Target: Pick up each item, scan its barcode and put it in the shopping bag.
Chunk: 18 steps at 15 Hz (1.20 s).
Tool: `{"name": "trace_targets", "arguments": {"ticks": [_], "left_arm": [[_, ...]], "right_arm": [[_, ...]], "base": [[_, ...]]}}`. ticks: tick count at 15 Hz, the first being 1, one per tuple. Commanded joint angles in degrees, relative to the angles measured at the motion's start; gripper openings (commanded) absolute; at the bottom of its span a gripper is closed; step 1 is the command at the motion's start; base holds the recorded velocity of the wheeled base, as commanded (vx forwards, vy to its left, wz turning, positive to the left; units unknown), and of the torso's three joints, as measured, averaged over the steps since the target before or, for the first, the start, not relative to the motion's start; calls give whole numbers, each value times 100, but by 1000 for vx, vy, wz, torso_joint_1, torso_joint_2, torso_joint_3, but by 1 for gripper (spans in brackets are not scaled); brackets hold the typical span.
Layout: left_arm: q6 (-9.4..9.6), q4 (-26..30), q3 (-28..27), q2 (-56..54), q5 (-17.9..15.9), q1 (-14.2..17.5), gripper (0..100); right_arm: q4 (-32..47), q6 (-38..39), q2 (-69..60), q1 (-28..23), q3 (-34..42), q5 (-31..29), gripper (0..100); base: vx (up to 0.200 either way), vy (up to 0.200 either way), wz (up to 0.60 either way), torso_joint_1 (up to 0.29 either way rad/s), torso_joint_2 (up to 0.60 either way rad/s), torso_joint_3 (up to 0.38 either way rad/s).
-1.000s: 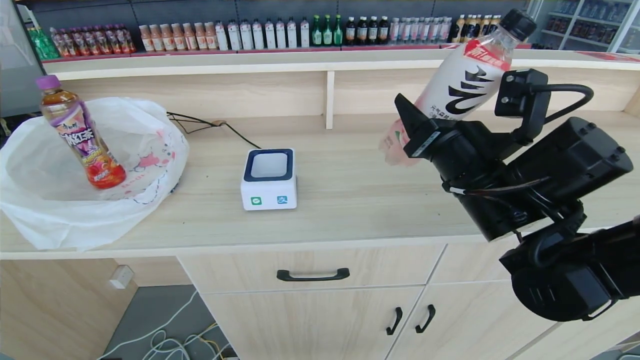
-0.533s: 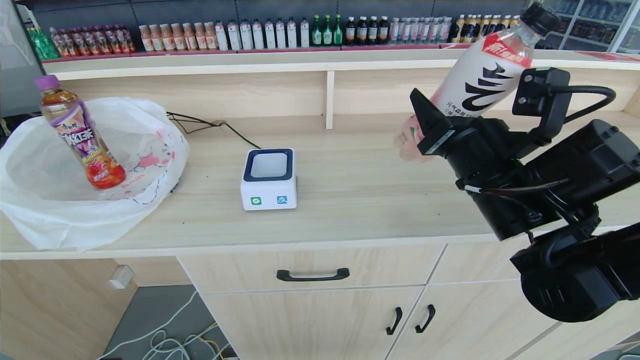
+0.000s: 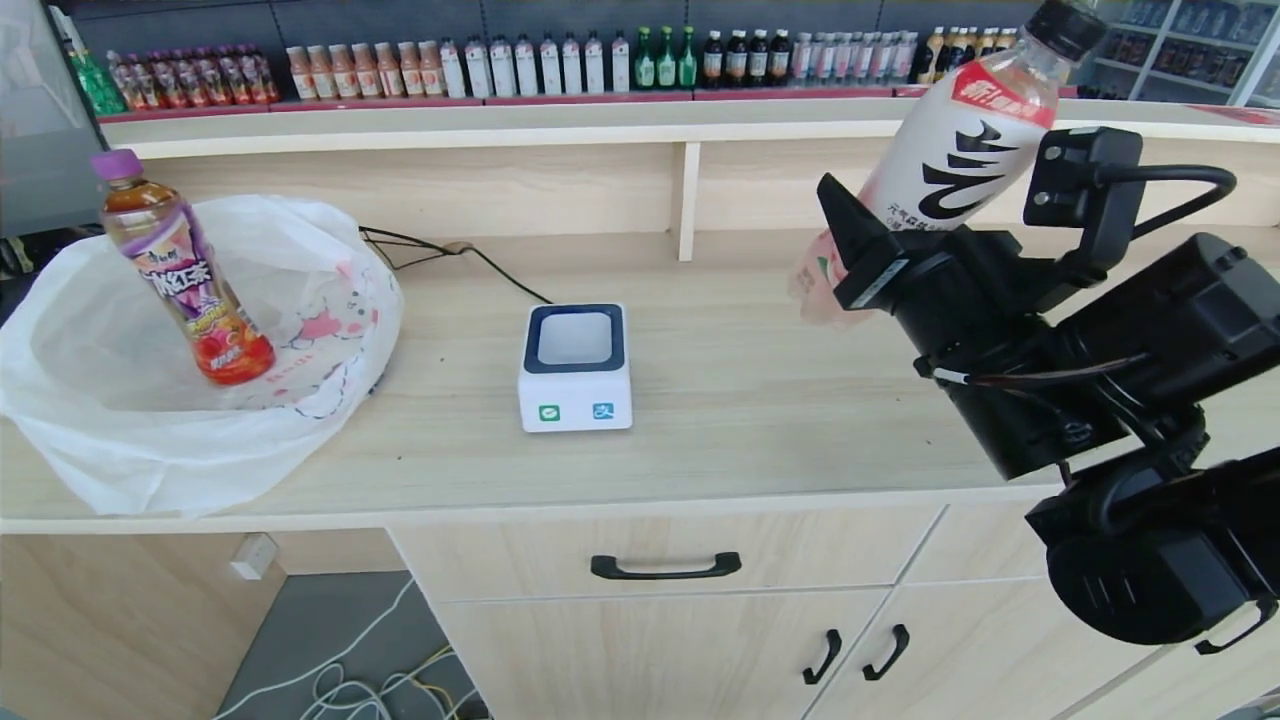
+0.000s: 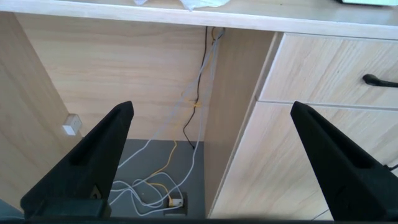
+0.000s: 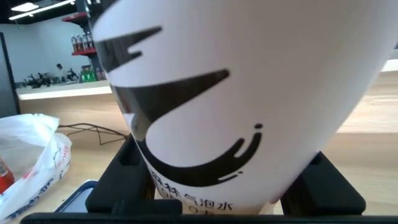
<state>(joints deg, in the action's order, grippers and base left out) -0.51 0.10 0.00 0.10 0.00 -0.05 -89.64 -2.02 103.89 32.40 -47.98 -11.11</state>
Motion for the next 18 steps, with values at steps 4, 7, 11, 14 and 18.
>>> {"name": "trace_targets", "arguments": {"ticks": [4, 7, 11, 14, 18], "left_arm": [[-2, -1, 0, 8, 0, 5, 100], [-2, -1, 0, 8, 0, 5, 100], [-2, -1, 0, 8, 0, 5, 100], [25, -10, 0, -1, 0, -4, 100], [42, -10, 0, -1, 0, -4, 100]], "right_arm": [[-36, 0, 35, -15, 35, -14, 0], [-36, 0, 17, -6, 122, -14, 0], [-36, 0, 0, 47, 149, -14, 0], [-36, 35, -114, 442, 131, -463, 0], [-36, 18, -264, 741, 131, -595, 0]], "base": [[0, 200, 0, 0, -2, 4], [0, 200, 0, -1, 1, 1], [0, 200, 0, 2, 1, 2], [0, 200, 0, 1, 1, -1], [0, 0, 0, 0, 0, 0]]}}
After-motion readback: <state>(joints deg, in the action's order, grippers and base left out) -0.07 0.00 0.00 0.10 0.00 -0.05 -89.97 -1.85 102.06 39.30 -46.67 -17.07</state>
